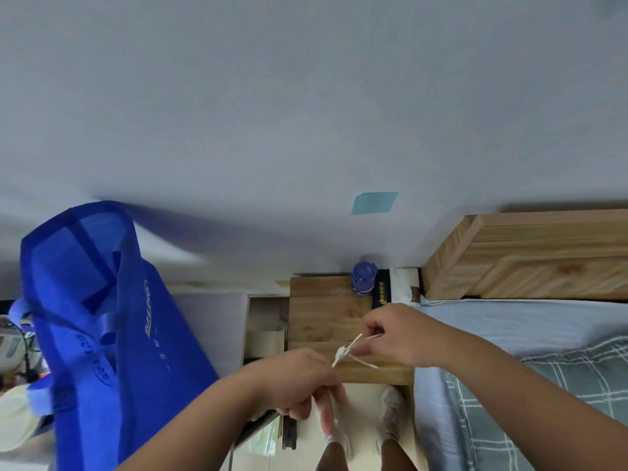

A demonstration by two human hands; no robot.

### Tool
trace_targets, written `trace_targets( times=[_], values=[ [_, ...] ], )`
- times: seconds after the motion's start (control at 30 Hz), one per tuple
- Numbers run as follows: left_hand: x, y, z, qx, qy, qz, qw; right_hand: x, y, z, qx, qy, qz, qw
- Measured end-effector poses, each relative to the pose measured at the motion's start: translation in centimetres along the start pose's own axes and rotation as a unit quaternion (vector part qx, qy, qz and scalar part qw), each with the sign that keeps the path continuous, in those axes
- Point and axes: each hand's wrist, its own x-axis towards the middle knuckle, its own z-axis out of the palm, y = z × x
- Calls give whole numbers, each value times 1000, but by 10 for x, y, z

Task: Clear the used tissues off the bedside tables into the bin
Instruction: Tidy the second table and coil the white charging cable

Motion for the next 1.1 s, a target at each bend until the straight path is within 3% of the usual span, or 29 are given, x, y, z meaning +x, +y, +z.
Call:
trace_targets(
  times=[0.13, 0.2, 0.27, 0.33, 0.43, 0.53, 0.6, 0.67, 0.77, 0.83, 0.9, 0.93, 1.03, 1.1],
  values=[
    [21, -9, 5, 120, 41, -42, 991, 3, -6, -17, -70, -40, 21, 997],
    [31, -11, 8, 62, 77, -42, 994, 1, -13, -19, -52, -23, 18, 998],
    [38, -11, 12, -102, 110, -7, 989, -4, -24, -13, -1, 6, 9, 1000],
    [44, -7, 10, -310, 141, 57, 938, -11, -34, 1, 86, 22, 5, 996],
    [46, 8, 3, -549, 122, 125, 817, -21, -44, 25, 222, 23, 4, 975],
    [42, 26, -6, -657, 85, 181, 727, -26, -45, 47, 273, 37, -14, 961],
    [35, 37, -15, -666, 99, 213, 708, -29, -44, 60, 272, 27, -24, 962],
    [27, 43, -27, -647, 89, 241, 718, -32, -36, 67, 263, 16, -29, 964],
    [12, 43, -38, -598, -41, 278, 751, -29, -14, 59, 169, 1, -14, 985],
    [6, 33, -37, -454, -97, 270, 843, -21, -1, 45, 106, -1, 12, 994],
    [9, 20, -27, -200, -88, 192, 957, -11, 6, 30, 72, 16, 23, 997],
    [13, 16, -21, -78, -77, 131, 985, -5, 7, 23, 34, 27, 23, 999],
    [30, 7, -8, 141, -9, 17, 990, 7, 3, 8, -30, 38, 28, 998],
    [40, 0, -9, 131, 69, 29, 988, 7, 1, 3, -2, 41, 16, 999]
  ],
)
